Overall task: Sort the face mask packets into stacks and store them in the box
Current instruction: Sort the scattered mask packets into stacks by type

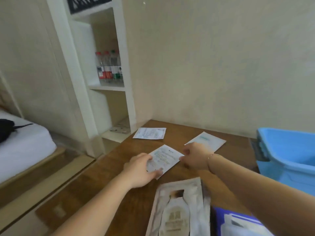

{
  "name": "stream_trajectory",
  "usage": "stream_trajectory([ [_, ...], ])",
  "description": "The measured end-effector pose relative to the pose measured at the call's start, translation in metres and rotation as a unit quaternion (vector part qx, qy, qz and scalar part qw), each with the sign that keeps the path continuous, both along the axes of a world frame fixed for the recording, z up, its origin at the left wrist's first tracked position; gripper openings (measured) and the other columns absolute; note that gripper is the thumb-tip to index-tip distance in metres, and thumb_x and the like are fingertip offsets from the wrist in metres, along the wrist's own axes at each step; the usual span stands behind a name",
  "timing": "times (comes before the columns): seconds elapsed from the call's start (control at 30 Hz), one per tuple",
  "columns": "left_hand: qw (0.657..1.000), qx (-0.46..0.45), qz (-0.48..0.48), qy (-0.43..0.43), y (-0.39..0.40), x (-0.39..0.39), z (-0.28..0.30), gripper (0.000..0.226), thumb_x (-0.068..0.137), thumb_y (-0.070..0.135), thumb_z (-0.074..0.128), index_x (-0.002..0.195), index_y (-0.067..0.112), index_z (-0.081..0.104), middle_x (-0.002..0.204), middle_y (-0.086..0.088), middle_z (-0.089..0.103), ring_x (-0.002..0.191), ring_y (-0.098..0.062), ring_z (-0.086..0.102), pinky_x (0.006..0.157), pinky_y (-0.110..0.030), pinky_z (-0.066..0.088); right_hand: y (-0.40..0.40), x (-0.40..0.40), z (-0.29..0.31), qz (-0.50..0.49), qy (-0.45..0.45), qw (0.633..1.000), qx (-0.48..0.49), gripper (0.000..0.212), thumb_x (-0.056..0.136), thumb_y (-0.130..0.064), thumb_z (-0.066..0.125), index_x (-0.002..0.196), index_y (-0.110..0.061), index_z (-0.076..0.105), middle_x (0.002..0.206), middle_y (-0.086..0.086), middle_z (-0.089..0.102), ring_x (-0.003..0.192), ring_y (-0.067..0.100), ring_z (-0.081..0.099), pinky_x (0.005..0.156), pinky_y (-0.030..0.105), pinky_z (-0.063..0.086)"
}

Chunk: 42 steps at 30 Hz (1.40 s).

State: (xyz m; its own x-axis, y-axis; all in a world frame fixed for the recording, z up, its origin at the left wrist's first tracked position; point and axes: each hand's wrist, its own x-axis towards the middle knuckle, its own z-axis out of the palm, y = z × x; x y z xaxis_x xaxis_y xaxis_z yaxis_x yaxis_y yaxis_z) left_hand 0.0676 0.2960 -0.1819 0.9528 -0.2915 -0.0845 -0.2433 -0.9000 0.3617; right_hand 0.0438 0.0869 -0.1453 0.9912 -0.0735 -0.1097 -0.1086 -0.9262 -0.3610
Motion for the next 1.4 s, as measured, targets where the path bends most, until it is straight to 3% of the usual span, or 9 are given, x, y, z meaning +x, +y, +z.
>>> stream_trajectory([
  [0.4,0.997,0.042,-0.061,-0.013,0.002,0.0,-0.007,0.076,0.081,0.068,0.058,0.145,0.036,0.035,0.154,0.013,0.029,0.141,-0.018,0.025,0.114,-0.048,0.023,0.021,0.054,-0.019,-0.178,0.061,0.965,0.183,0.025,0.092,-0.039,0.059,0.096,-0.014,0.061,0.091,0.002,0.068,0.073,0.014,0.063,0.056,0.022,0.049],
  [0.57,0.995,0.065,-0.056,-0.056,0.0,-0.003,-0.011,0.087,0.076,0.078,0.051,0.147,0.033,0.029,0.153,0.01,0.034,0.139,-0.019,0.031,0.113,-0.049,0.028,0.023,0.049,-0.012,-0.251,0.101,0.872,0.407,0.023,0.092,-0.025,0.063,0.107,-0.009,0.055,0.094,0.01,0.072,0.08,0.022,0.071,0.059,0.03,0.058],
  [0.73,0.957,0.106,-0.047,-0.266,-0.001,-0.015,-0.004,0.047,0.097,0.039,0.051,0.142,0.03,0.044,0.139,0.005,0.055,0.119,-0.017,0.056,0.097,-0.033,0.047,0.019,0.033,-0.006,-0.231,0.124,0.785,0.561,0.025,0.093,-0.022,0.062,0.109,-0.005,0.056,0.094,0.016,0.074,0.08,0.027,0.074,0.058,0.03,0.059],
  [0.8,0.962,0.053,-0.019,-0.266,0.002,-0.02,0.004,0.039,0.1,0.032,0.05,0.139,0.029,0.05,0.127,0.005,0.064,0.107,-0.015,0.063,0.086,-0.03,0.053,0.013,0.026,-0.002,-0.194,0.071,0.792,0.574,0.034,0.097,-0.036,0.052,0.104,-0.004,0.059,0.096,0.017,0.074,0.081,0.028,0.073,0.06,0.034,0.06],
  [0.9,0.966,-0.205,0.045,-0.154,0.008,-0.027,0.018,0.015,0.101,0.032,0.049,0.103,0.028,0.063,0.101,0.001,0.071,0.081,-0.011,0.063,0.073,-0.03,0.057,0.002,0.016,0.004,-0.175,-0.06,0.815,0.55,0.04,0.1,-0.041,0.043,0.112,-0.008,0.061,0.115,0.011,0.065,0.097,0.029,0.064,0.072,0.043,0.056],
  [1.0,0.88,-0.464,0.033,0.097,0.006,-0.047,0.035,0.012,0.098,0.03,0.057,0.109,0.028,0.062,0.107,0.005,0.072,0.097,-0.013,0.069,0.082,-0.036,0.06,-0.003,-0.01,0.019,-0.051,-0.053,0.794,0.604,0.045,0.098,-0.049,0.043,0.111,-0.012,0.065,0.104,0.006,0.069,0.089,0.024,0.065,0.064,0.036,0.051],
  [1.17,0.788,-0.564,0.001,0.246,-0.008,-0.078,0.056,0.023,0.098,0.02,0.057,0.12,0.019,0.06,0.11,-0.007,0.073,0.102,-0.027,0.071,0.086,-0.045,0.058,-0.012,-0.047,0.045,0.042,-0.125,0.841,0.525,0.035,0.087,-0.034,0.066,0.102,-0.003,0.069,0.093,0.014,0.074,0.076,0.026,0.071,0.056,0.038,0.058],
  [1.23,0.811,-0.541,-0.013,0.222,-0.017,-0.09,0.061,0.025,0.097,0.019,0.058,0.122,0.02,0.06,0.111,-0.005,0.073,0.101,-0.022,0.071,0.084,-0.041,0.059,-0.021,-0.057,0.05,0.022,-0.141,0.851,0.506,0.023,0.088,-0.024,0.068,0.097,-0.003,0.069,0.089,0.013,0.075,0.075,0.024,0.072,0.057,0.037,0.06],
  [1.4,0.888,-0.453,-0.074,-0.04,-0.053,-0.148,0.075,0.072,0.08,0.016,0.078,0.14,0.034,0.041,0.102,0.013,0.074,0.094,-0.004,0.07,0.085,-0.025,0.054,-0.078,-0.115,0.079,-0.029,-0.163,0.858,0.485,0.017,0.089,-0.016,0.067,0.098,-0.001,0.068,0.084,0.012,0.07,0.068,0.022,0.067,0.053,0.032,0.057],
])
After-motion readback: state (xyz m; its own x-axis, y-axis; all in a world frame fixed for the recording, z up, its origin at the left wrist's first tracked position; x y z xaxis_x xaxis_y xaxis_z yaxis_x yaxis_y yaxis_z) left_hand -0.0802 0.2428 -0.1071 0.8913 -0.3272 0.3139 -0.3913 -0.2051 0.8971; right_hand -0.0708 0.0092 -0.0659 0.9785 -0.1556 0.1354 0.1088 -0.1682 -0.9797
